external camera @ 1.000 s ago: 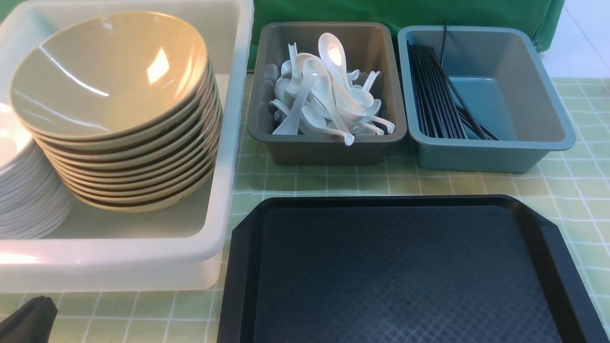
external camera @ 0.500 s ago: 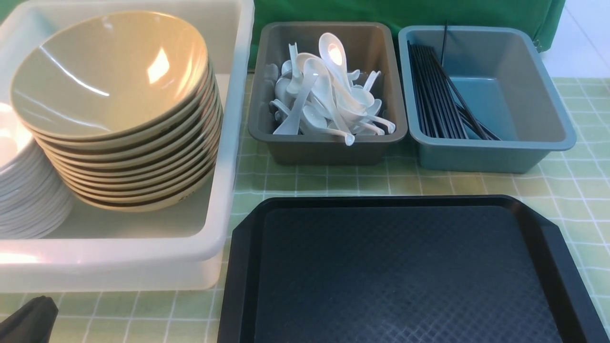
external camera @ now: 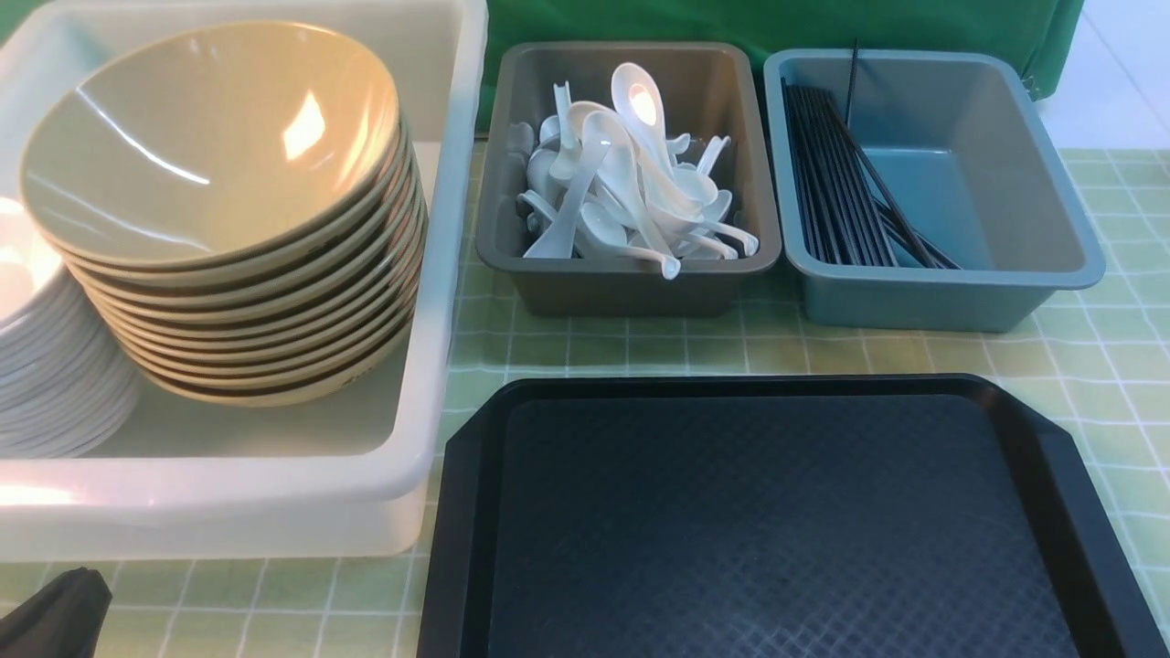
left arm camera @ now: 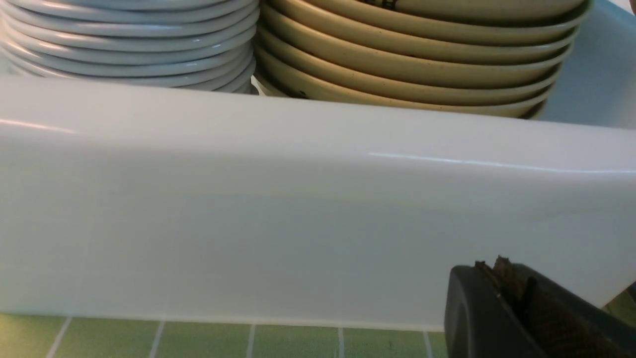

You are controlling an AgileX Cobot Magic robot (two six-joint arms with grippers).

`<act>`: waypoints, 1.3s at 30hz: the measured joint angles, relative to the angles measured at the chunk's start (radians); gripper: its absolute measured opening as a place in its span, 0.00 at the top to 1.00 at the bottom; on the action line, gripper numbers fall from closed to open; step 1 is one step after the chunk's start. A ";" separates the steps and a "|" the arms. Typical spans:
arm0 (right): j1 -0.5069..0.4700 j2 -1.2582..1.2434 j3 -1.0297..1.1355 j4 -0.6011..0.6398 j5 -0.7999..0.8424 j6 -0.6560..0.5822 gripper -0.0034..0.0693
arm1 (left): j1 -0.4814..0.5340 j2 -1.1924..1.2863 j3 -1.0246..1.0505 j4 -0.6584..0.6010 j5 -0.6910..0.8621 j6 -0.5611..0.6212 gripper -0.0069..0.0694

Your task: On green table put chopsticks spoon bowls plates into blue grey white boxes.

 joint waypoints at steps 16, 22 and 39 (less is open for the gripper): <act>0.000 0.000 0.000 0.000 0.000 0.000 0.79 | 0.000 0.000 0.000 0.000 0.000 0.000 0.91; 0.000 0.000 0.000 0.000 0.000 0.000 0.78 | 0.000 0.001 0.000 0.000 0.000 0.000 0.91; 0.000 0.000 0.000 0.001 0.000 0.000 0.76 | 0.000 0.001 0.000 0.000 0.000 0.000 0.91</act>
